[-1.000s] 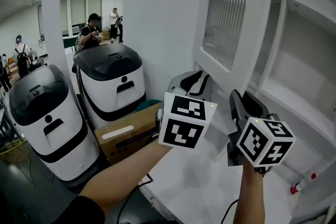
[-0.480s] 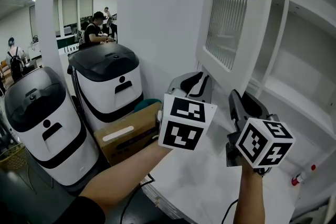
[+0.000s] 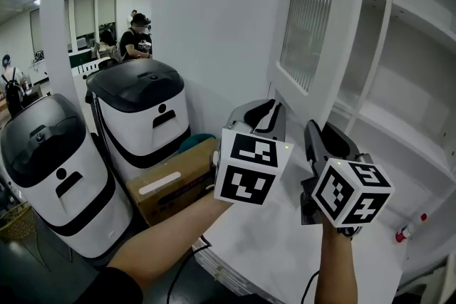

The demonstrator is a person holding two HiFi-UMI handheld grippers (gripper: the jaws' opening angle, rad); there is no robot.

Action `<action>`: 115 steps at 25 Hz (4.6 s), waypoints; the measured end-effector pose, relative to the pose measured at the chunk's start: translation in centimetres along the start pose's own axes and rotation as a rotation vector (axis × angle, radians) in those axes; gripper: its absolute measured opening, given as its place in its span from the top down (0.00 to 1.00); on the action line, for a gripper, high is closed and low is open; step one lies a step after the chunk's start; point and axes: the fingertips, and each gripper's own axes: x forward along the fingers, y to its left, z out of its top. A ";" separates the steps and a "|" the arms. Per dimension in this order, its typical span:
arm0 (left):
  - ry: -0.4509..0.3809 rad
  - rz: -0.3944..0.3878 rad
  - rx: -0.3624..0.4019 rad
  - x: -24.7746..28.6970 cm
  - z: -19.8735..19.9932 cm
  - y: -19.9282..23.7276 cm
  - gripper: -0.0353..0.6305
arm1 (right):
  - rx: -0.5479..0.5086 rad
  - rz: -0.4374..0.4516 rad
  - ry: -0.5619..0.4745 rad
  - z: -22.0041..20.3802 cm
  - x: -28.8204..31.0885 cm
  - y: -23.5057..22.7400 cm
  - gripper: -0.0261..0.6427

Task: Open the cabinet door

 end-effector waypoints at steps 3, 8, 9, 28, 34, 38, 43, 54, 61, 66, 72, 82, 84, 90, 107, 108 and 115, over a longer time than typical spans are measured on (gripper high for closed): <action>0.000 -0.011 -0.004 -0.3 0.0 0.0 0.88 | 0.000 -0.003 0.003 -0.1 0.0 0.6 0.85; -0.005 -0.024 -0.007 -0.8 0.1 0.3 0.88 | -0.004 -0.007 0.013 -0.1 -0.1 1.5 0.85; -0.006 -0.026 -0.007 -1.0 0.2 0.4 0.88 | -0.005 -0.006 0.014 -0.2 0.0 1.8 0.84; -0.003 -0.025 -0.003 -5.1 0.2 5.2 0.88 | -0.005 0.052 0.017 -0.2 2.2 9.1 0.83; -0.003 -0.013 -0.010 -6.4 0.1 6.7 0.88 | -0.008 0.051 0.016 -0.3 3.0 10.8 0.83; 0.002 -0.004 -0.016 -7.1 -0.2 7.6 0.88 | -0.016 0.057 0.018 -0.4 3.6 11.9 0.82; 0.006 0.016 -0.021 -7.9 -0.4 9.0 0.88 | -0.031 0.073 0.018 -0.5 4.7 13.4 0.81; 0.020 0.063 -0.012 -9.3 -1.1 12.3 0.88 | -0.059 0.101 -0.001 -0.8 7.4 16.5 0.80; 0.026 0.082 -0.008 -9.6 -1.5 14.1 0.88 | -0.070 0.134 -0.004 -0.9 9.2 18.2 0.79; 0.031 0.099 -0.007 -9.9 -1.9 15.5 0.88 | -0.083 0.154 0.000 -1.1 10.7 19.3 0.79; 0.035 0.121 0.000 -10.8 -2.3 17.0 0.88 | -0.094 0.152 -0.003 -1.3 11.7 20.1 0.79; 0.034 0.088 -0.013 -10.5 -2.6 16.1 0.88 | -0.107 0.136 0.005 -1.3 11.1 19.9 0.79; 0.034 0.080 -0.018 -10.4 -2.5 15.6 0.88 | -0.117 0.133 0.004 -1.2 10.6 19.8 0.79; 0.040 0.038 -0.037 -10.1 -2.9 13.9 0.88 | -0.137 0.094 0.014 -1.3 8.9 18.6 0.80; 0.048 -0.130 -0.074 -6.0 -2.8 4.2 0.90 | -0.137 -0.066 0.067 -2.1 3.4 9.8 0.89; 0.048 -0.139 -0.074 -5.7 -2.7 3.5 0.90 | -0.139 -0.076 0.068 -2.1 3.0 9.2 0.90; 0.047 -0.181 -0.076 -4.0 -2.4 -0.1 0.91 | -0.136 -0.108 0.067 -1.7 1.2 6.1 0.91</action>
